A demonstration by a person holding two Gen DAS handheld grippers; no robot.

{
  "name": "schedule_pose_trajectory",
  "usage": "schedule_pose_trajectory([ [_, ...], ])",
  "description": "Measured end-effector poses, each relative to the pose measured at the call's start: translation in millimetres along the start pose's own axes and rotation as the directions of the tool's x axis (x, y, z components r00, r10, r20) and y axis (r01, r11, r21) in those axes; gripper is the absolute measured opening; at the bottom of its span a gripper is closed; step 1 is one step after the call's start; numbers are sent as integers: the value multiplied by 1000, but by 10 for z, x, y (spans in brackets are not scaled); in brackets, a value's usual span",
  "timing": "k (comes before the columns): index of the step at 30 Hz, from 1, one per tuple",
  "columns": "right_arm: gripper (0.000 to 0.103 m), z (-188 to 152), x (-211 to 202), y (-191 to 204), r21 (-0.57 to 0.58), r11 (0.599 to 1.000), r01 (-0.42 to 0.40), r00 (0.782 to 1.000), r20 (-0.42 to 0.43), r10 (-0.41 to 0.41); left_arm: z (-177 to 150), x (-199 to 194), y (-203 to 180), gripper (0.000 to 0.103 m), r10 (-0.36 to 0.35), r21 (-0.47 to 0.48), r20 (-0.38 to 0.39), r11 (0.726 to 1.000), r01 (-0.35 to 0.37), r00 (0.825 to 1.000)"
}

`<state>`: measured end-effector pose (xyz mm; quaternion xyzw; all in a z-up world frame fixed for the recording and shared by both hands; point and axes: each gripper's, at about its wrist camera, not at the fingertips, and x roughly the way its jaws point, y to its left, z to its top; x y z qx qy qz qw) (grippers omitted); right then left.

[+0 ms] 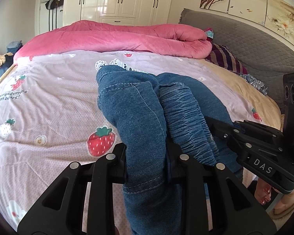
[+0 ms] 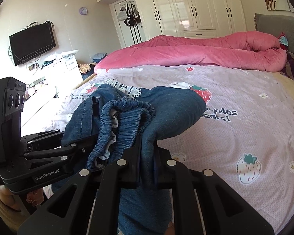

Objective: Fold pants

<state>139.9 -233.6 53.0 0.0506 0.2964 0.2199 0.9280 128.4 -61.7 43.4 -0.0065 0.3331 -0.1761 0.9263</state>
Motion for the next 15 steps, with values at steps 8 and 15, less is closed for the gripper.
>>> schedule_pose_trajectory([
  [8,9,55,222,-96,16,1000,10,1000,-14,-10,85,245,68,18,14,-4,-15,1000,-14,1000],
  [15,9,-34,598,-283,92,996,3,994,-113,7,-23,594,180,19,14,-40,-84,999,-18,996],
])
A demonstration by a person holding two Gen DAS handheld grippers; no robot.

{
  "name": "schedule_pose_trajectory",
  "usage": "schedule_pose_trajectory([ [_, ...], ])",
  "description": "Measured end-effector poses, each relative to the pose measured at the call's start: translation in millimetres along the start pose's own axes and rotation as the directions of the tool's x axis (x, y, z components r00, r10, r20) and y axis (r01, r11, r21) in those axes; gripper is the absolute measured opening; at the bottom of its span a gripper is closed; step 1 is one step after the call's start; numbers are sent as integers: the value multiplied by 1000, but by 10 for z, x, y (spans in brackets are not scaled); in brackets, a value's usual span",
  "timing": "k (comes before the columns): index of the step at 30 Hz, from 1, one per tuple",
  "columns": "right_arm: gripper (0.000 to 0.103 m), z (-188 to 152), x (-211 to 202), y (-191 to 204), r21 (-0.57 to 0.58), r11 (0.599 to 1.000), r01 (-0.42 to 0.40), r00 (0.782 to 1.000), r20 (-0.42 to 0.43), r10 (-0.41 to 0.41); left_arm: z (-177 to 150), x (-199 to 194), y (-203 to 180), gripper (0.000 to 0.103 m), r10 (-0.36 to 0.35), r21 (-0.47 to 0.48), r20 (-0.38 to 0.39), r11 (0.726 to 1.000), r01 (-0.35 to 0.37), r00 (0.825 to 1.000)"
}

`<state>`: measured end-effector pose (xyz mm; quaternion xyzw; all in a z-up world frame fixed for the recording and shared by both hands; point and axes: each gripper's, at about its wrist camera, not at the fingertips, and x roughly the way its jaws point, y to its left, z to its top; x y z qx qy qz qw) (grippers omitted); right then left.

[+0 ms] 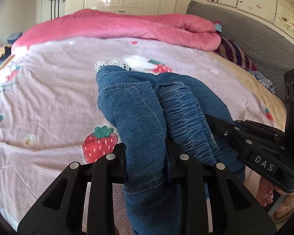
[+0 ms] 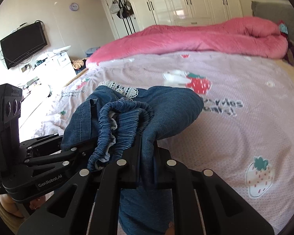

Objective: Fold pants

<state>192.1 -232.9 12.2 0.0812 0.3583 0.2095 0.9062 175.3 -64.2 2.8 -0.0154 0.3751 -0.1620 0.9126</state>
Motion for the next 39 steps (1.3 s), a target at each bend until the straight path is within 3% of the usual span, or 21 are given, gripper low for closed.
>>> schedule_pose_trajectory([
  [3,9,-79,166,-104,46,999,3,998,-56,-1,-88,161,72,19,7,-38,-36,999,-9,999],
  [15,13,-236,293,-331,156,988,11,993,-115,7,-182,236,228,25,-5,-77,-56,997,1,998],
  [17,18,-244,313,-353,160,987,23,993,-121,-3,-187,234,237,26,-6,-79,-57,997,2,998],
  [25,29,-287,284,-244,83,989,123,986,-119,-113,-224,229,249,32,0,-81,-54,997,-4,999],
  [30,44,-299,193,-199,44,983,178,981,-88,-174,-247,189,249,35,7,-80,-46,997,-10,999],
  [39,52,-316,98,-199,43,983,181,982,-63,-178,-262,127,266,44,12,-85,-38,996,-15,999],
])
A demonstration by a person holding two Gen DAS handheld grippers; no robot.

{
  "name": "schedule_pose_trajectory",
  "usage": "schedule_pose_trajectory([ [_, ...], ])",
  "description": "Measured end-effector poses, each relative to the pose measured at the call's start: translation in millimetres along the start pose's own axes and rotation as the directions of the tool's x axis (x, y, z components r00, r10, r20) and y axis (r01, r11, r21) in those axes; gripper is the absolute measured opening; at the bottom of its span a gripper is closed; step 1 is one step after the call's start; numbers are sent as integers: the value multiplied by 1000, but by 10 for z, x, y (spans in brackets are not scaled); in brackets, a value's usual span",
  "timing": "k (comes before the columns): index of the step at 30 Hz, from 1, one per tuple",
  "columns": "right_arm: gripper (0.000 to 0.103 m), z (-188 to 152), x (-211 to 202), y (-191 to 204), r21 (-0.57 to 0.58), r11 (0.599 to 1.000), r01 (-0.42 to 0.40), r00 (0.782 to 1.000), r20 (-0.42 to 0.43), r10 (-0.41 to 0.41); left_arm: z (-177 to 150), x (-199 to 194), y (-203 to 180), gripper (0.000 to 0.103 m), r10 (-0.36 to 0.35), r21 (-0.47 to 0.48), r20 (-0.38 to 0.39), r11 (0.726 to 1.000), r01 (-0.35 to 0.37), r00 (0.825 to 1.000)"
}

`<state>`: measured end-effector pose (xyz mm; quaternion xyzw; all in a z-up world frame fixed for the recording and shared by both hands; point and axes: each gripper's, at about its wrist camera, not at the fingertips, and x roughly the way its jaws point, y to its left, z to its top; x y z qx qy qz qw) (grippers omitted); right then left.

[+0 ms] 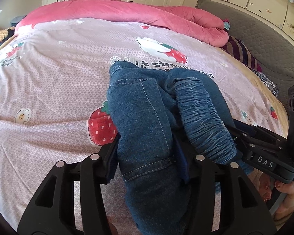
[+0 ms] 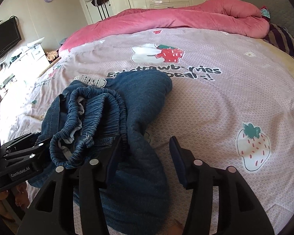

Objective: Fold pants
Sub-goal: 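Lower the folded bundle onto the bedspread and open both grippers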

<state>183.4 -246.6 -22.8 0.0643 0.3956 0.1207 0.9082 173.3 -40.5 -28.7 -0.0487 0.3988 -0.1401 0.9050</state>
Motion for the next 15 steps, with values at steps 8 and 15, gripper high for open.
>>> schedule_pose_trajectory([
  [8,59,5,-104,27,-11,1000,-6,1000,29,6,6,-64,15,53,-7,-9,13,1000,7,1000],
  [15,68,-10,-166,21,-10,1000,0,999,41,0,7,-127,19,66,-2,-13,23,1000,3,1000],
])
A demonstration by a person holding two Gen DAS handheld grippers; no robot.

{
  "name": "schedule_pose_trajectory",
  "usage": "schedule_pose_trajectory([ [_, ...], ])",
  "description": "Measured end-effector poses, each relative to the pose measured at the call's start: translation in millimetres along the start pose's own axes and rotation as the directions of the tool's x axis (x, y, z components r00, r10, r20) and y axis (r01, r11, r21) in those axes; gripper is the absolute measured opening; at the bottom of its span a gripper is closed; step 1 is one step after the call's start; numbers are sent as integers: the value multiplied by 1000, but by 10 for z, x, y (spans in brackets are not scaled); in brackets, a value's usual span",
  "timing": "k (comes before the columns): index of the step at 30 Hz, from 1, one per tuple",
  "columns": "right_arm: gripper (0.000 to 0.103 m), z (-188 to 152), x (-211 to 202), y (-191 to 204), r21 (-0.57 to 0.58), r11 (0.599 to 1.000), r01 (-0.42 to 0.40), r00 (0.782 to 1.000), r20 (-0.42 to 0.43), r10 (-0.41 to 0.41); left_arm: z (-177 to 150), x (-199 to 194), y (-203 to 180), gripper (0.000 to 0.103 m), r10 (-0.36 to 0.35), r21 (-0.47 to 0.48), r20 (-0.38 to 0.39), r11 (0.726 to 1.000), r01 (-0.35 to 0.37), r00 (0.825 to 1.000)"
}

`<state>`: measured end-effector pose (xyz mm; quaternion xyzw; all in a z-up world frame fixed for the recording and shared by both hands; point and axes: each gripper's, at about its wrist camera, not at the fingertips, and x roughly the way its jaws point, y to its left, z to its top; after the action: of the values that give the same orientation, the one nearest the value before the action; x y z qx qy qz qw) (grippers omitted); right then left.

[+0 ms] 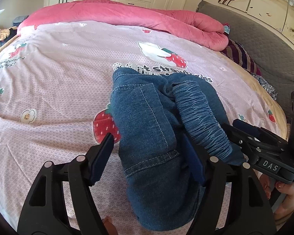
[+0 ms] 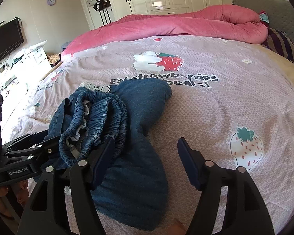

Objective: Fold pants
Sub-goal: 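Lower the folded bundle onto the bedspread and open both grippers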

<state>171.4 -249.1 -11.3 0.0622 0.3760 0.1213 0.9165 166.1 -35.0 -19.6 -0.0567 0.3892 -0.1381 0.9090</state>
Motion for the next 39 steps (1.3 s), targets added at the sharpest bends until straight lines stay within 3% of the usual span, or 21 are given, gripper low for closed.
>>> schedule_pose_trajectory([
  [23,90,-64,-246,134,-23,1000,-3,999,48,4,-7,-327,41,86,11,-25,67,1000,-9,998],
  [30,92,-83,-327,149,-22,1000,-2,998,59,3,-33,-431,38,92,10,-34,83,999,-7,996],
  [39,95,-105,-461,191,-33,999,0,997,74,2,-66,-556,34,93,19,-41,100,999,-15,995],
])
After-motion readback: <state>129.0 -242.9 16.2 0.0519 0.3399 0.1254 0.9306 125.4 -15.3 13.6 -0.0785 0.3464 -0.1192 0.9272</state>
